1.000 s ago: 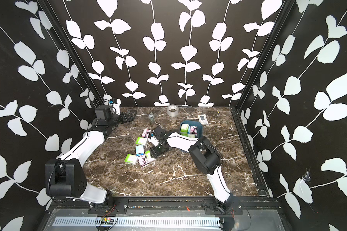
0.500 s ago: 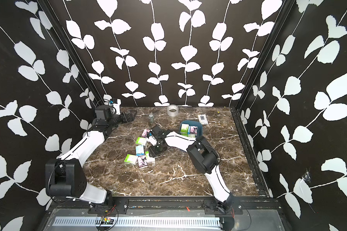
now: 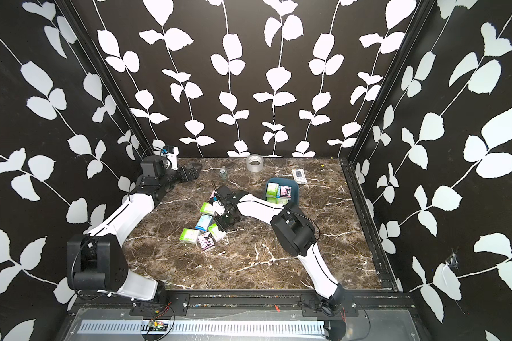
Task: Put the pocket tissues into the storage box
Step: Pick up the pocket tissues from the center of the board, then place the pocket tissues in the storage box.
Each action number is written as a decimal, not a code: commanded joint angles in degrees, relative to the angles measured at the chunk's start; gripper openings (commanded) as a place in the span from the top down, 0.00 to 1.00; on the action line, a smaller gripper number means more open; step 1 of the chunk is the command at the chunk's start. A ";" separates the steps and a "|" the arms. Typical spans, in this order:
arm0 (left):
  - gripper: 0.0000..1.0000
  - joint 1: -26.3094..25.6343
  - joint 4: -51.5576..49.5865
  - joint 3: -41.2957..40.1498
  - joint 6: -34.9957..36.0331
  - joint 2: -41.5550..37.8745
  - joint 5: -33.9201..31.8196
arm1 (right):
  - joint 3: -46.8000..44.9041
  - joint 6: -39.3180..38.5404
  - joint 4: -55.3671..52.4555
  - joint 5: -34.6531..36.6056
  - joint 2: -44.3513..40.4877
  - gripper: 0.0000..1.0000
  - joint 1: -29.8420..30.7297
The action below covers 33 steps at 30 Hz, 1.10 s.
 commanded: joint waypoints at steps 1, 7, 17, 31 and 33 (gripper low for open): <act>0.01 0.03 0.53 -0.69 0.83 -1.96 -0.13 | 0.65 -0.32 -3.91 4.08 1.92 1.00 0.41; 0.01 0.04 0.52 -0.75 0.80 -1.95 -0.09 | -0.15 -0.72 -1.90 7.46 -1.74 1.00 -0.73; 0.01 0.03 0.70 0.01 -0.04 -1.61 0.82 | -5.79 3.03 6.94 10.08 -14.00 1.00 -7.11; 0.01 0.03 0.88 0.43 -0.50 -1.35 1.25 | -18.52 6.58 5.56 18.54 -29.83 1.00 -26.84; 0.01 0.11 0.88 0.66 -0.53 -1.19 1.25 | -19.64 7.16 4.84 19.37 -30.60 1.00 -29.23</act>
